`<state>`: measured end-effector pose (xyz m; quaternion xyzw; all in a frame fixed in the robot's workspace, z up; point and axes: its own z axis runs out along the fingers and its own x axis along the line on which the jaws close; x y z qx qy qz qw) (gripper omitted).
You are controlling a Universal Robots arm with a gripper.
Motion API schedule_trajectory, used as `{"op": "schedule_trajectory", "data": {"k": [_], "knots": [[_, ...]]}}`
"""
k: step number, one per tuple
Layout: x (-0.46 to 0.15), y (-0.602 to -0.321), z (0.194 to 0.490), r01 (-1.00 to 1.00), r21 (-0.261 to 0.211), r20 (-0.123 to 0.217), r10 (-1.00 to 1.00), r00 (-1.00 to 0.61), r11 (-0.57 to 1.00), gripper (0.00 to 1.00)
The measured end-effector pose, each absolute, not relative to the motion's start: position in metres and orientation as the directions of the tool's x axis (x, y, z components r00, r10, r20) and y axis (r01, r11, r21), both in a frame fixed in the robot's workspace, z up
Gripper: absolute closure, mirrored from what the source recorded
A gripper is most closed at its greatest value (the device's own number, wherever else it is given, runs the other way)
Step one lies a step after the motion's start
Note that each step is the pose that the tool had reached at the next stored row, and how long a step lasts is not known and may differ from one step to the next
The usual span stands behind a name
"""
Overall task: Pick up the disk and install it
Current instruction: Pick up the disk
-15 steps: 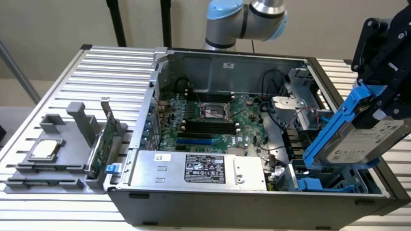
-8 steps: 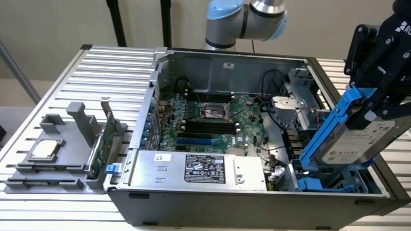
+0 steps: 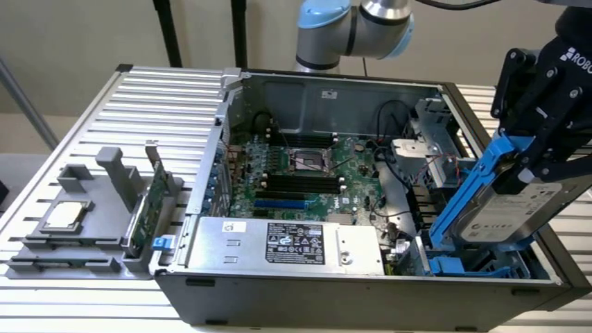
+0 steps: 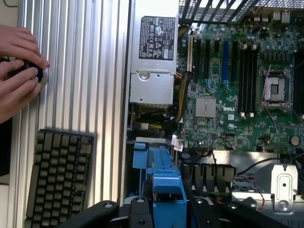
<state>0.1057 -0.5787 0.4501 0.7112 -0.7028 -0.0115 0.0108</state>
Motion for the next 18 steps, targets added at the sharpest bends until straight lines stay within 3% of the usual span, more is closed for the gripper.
{"op": "schedule_trajectory", "data": {"k": [18], "knots": [[0.1124,-0.5789,0.4415,-0.999,0.054,-0.001,-1.0,-0.001,0.001,0.67]]}}
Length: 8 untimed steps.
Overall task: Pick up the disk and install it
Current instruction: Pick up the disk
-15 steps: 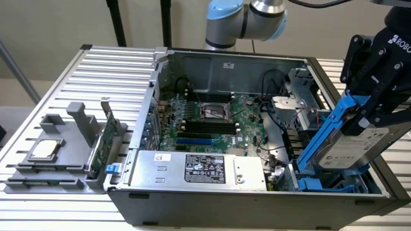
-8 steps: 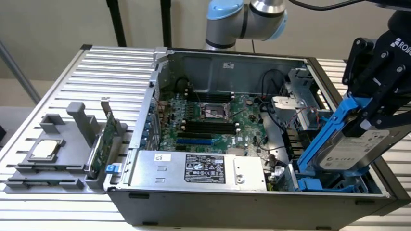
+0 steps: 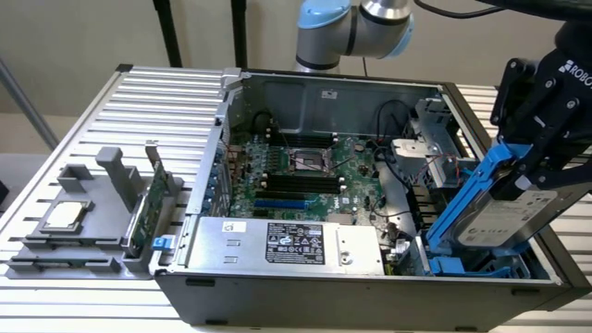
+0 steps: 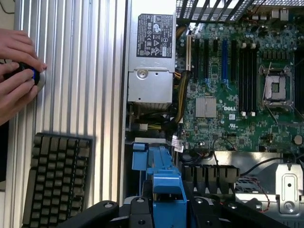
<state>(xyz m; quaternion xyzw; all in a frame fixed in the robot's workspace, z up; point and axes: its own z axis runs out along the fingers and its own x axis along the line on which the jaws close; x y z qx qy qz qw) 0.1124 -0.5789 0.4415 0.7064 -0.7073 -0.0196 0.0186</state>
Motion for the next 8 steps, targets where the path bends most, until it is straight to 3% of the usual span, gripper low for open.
{"op": "schedule_trajectory", "data": {"k": [8], "knots": [[0.1121,-0.5788,0.4369,-0.999,0.054,-0.001,-1.0,-0.008,0.008,0.67]]}}
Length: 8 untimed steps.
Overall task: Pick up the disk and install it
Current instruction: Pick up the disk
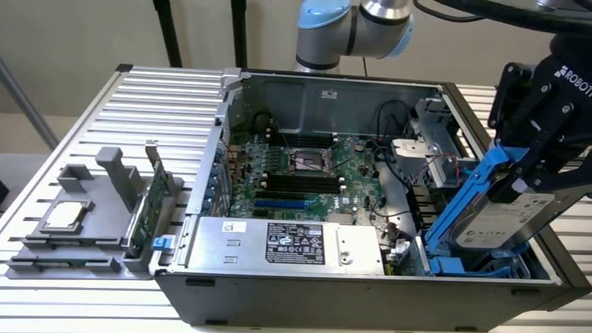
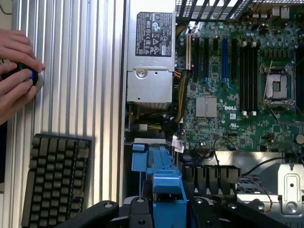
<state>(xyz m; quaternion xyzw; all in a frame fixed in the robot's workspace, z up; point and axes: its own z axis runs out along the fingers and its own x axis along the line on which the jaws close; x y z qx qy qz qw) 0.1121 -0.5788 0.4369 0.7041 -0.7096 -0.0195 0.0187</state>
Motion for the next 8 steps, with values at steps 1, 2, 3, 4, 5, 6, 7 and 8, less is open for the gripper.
{"op": "schedule_trajectory", "data": {"k": [1,2,3,4,5,6,7,8], "knots": [[0.1119,-0.5788,0.4365,-0.999,0.054,-0.001,-1.0,-0.009,0.009,0.67],[0.1117,-0.5789,0.4358,-0.999,0.054,-0.001,-1.0,-0.01,0.01,0.67],[0.1113,-0.5789,0.4352,-0.998,0.054,-0.001,-1.0,-0.011,0.011,0.67],[0.1108,-0.5789,0.4346,-0.998,0.054,-0.001,-1.0,-0.013,0.013,0.67],[0.1104,-0.5789,0.4339,-0.998,0.054,-0.001,-1.0,-0.014,0.014,0.67],[0.1101,-0.5789,0.4337,-0.998,0.054,-0.001,-1.0,-0.016,0.016,0.67],[0.11,-0.5789,0.4336,-0.998,0.054,-0.001,-1.0,-0.017,0.017,0.67],[0.1099,-0.5789,0.4336,-0.998,0.054,-0.001,-1.0,-0.018,0.018,0.67]]}}
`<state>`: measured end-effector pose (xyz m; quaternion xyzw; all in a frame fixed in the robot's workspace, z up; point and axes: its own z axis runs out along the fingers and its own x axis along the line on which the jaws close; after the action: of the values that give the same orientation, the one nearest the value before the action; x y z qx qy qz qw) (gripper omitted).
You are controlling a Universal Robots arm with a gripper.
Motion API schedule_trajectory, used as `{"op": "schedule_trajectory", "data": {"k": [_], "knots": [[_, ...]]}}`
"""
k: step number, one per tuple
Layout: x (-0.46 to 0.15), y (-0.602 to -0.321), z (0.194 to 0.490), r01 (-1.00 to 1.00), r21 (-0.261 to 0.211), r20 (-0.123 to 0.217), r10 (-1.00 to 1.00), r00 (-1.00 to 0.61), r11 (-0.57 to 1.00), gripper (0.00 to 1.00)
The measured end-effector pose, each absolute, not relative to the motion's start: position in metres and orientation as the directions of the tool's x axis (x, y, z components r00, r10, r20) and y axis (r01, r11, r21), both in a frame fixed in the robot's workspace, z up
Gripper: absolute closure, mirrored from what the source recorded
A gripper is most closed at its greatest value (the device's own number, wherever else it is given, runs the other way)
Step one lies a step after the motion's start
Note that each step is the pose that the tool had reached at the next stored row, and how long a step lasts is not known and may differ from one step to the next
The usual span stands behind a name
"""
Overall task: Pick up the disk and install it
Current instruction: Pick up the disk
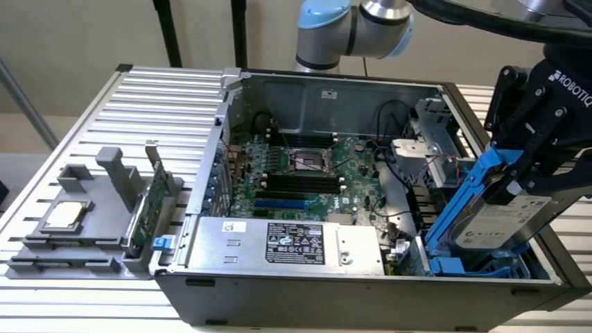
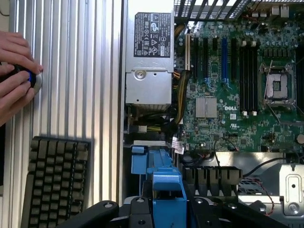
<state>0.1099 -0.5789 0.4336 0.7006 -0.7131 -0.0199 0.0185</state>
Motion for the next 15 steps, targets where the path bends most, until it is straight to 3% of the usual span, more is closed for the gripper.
{"op": "schedule_trajectory", "data": {"k": [15], "knots": [[0.1094,-0.5758,0.435,-0.998,0.063,-0.001,-1.0,-0.025,0.025,0.67]]}}
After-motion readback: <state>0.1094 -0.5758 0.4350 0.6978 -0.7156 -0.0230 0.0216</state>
